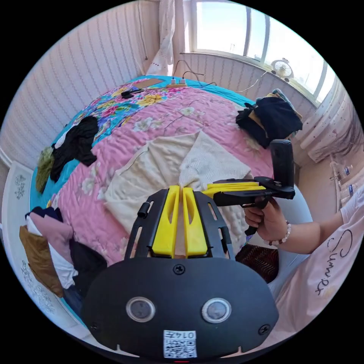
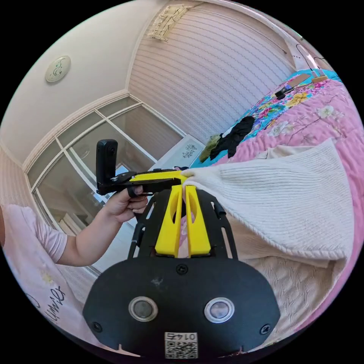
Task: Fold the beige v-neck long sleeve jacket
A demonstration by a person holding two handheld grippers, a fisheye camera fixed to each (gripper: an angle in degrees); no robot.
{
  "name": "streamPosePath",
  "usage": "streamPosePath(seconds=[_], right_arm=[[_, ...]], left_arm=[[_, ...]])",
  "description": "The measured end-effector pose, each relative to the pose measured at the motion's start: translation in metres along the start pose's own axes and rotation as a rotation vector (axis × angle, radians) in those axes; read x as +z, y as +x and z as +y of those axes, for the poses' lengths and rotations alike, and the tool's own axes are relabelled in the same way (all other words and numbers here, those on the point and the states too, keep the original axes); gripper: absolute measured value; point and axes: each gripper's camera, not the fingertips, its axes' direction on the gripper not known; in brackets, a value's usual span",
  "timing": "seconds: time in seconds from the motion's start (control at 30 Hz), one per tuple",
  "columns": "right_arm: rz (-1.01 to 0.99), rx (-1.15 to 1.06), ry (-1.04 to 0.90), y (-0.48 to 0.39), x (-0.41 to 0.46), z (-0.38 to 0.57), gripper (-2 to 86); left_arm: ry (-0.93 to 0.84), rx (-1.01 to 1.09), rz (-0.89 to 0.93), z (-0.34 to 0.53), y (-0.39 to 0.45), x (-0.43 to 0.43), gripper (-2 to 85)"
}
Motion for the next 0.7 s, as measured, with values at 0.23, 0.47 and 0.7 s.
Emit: streamPosePath(seconds=[0.23,0.47,0.7], right_arm=[[0.058,0.016,-0.41,0.003,0.145,0.01,2.1],[0.003,-0.049,-0.616,-0.003,0.173,0.016,5.6],[0.094,-0.157,-0.702,-0.008,0.149,-0.022,8.2]], left_arm=[[-0.158,-0.236,0.096,0.1,-0.08,0.061,-0.7],[-0.19,-0.362,0.037,0.164,-0.13,0.071,0.8],[-0.048,-0.406,0.097,0.203,-0.159,0.061,3.0]])
